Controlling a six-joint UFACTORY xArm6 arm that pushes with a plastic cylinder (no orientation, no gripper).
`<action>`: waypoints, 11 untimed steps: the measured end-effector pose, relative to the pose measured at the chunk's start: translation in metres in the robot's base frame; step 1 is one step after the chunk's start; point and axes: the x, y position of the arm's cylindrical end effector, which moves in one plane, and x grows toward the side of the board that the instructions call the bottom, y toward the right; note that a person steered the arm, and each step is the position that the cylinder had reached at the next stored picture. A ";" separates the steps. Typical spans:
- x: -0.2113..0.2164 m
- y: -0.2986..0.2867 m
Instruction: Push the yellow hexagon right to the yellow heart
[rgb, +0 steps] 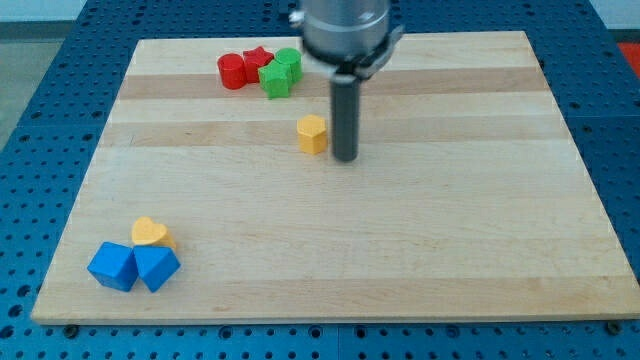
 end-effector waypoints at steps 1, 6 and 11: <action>-0.028 -0.021; 0.065 -0.080; 0.067 -0.128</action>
